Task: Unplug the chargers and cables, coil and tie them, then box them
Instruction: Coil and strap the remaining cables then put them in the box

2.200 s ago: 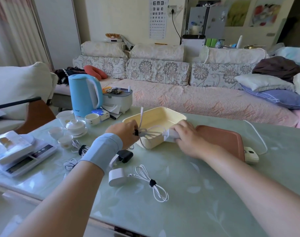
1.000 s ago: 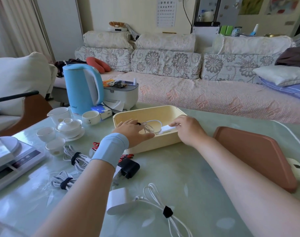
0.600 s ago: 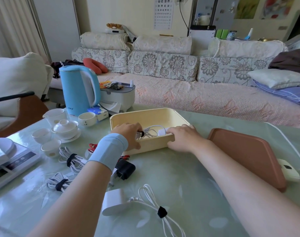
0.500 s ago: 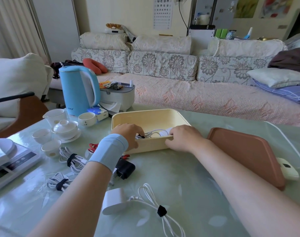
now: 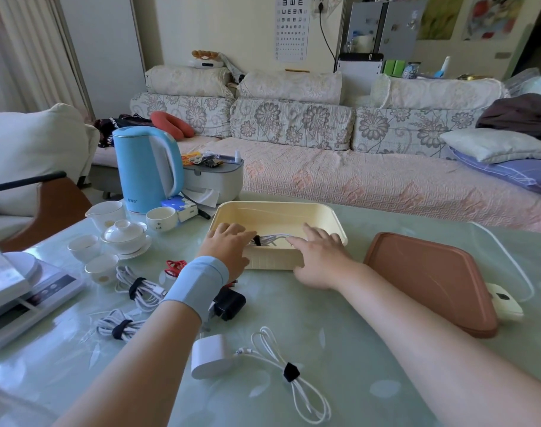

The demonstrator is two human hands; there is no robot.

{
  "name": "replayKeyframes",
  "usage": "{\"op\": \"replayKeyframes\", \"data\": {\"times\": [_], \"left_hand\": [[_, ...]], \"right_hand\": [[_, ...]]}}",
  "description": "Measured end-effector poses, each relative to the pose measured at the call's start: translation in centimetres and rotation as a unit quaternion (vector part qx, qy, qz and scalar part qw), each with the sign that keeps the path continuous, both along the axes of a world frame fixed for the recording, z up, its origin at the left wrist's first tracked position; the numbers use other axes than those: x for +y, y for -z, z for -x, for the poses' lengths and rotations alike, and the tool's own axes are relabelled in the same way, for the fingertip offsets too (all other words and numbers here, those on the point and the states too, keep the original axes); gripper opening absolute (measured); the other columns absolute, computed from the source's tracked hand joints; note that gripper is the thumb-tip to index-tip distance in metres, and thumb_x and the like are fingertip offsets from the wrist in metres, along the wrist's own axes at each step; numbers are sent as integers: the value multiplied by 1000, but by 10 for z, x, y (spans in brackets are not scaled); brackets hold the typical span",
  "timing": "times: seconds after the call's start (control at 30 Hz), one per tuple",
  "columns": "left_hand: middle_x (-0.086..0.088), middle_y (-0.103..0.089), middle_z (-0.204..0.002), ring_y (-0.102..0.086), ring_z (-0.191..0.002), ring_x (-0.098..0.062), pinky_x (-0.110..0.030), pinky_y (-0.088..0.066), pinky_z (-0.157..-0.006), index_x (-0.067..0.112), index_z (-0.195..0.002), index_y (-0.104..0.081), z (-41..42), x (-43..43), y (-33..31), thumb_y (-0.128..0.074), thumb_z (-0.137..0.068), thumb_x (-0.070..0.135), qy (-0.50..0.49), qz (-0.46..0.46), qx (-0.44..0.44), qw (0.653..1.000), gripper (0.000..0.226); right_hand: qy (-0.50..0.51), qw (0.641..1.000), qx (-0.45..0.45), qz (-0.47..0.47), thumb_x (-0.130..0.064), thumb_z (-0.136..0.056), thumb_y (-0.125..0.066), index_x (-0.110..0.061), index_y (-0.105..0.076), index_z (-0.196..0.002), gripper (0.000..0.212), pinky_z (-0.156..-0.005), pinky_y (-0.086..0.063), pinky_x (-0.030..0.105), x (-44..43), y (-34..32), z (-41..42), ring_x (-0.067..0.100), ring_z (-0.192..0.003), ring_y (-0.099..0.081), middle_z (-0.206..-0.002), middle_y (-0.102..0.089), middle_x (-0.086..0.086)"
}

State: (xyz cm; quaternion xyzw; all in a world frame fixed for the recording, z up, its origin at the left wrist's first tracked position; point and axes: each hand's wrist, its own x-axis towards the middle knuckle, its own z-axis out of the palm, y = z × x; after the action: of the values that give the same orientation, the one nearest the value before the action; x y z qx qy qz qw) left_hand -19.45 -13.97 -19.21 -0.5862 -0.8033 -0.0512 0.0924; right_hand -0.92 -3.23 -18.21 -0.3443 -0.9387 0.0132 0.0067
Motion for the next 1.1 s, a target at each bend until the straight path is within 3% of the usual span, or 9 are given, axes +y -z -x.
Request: {"op": "replayKeyframes", "data": {"times": [0.1,0.2,0.33,0.43,0.5,0.6,0.7,0.9,1.1], "left_hand": [[7,-42,-140,-32,-132,-18,-35,-32,-109,35,-139,-44,-3,-22,-9,-56,-94,28,13,-57,-35,998,47],[9,-54,-117,-51,-109,-15,-29,-45,-95,36,-112,-59,-6,-52,-14,-51,-92,17,-2,-60,-126,990,29],[16,-63,-99,-60,-90,-12,-29,-52,-87,45,-88,-60,-10,-91,-17,-53,-85,24,-41,50,-208,976,22],[19,-63,-103,-61,-95,-11,-26,-50,-90,47,-97,-64,-18,-111,-24,-66,-79,38,-27,131,-256,957,21],[21,-60,-108,-58,-99,-9,-28,-47,-97,46,-111,-62,-31,-118,-28,-71,-75,48,-5,182,-249,951,38],[14,-58,-124,-55,-110,-13,-28,-42,-102,37,-125,-58,-55,-114,-22,-74,-76,46,9,255,-229,939,52],[12,-57,-128,-56,-111,-17,-31,-45,-100,37,-122,-61,-66,-106,-15,-70,-79,39,4,245,-189,951,44],[12,-60,-121,-59,-106,-15,-29,-49,-93,37,-123,-57,-67,-97,-18,-67,-81,37,-4,177,-213,961,43],[2,-60,-122,-56,-103,-19,-19,-39,-85,24,-128,-55,-51,-80,-48,-56,-90,19,14,-9,-220,975,38]], "right_hand": [[-48,991,85,-90,-20,-83,-55,-25,-51,-136,53,-109,-26,40,-15,-12,4,30,-138,-30,-150,-34,11],[-69,985,149,55,-21,-86,-51,-28,-65,-110,29,-90,-46,32,-47,-33,9,23,-107,-57,-111,-59,-3],[-115,964,-105,214,-48,-81,-68,-27,-64,-111,37,-76,-53,31,-98,-32,15,20,-94,-66,-106,-67,-4],[-97,951,-237,175,-49,-67,-84,-24,-56,-120,65,-63,-51,29,-116,-24,9,22,-81,-70,-93,-70,1],[-79,951,-263,142,-33,-71,-84,-16,-59,-116,54,-52,-46,27,-120,-21,3,21,-64,-66,-84,-69,3],[-105,976,-179,63,-7,-80,-66,-22,-56,-123,47,-62,-42,30,-116,-15,-5,25,-89,-62,-110,-65,5],[-103,992,-61,30,-5,-85,-55,-33,-55,-124,48,-74,-39,30,-101,-6,-14,28,-109,-59,-118,-62,3],[-62,994,-82,30,-5,-82,-50,-18,-64,-98,25,-77,-49,34,-88,7,-30,30,-106,-60,-108,-65,4],[-35,980,186,61,-12,-88,-51,-26,-65,-91,20,-77,-49,36,-58,-16,-26,29,-96,-60,-96,-65,4]]}}
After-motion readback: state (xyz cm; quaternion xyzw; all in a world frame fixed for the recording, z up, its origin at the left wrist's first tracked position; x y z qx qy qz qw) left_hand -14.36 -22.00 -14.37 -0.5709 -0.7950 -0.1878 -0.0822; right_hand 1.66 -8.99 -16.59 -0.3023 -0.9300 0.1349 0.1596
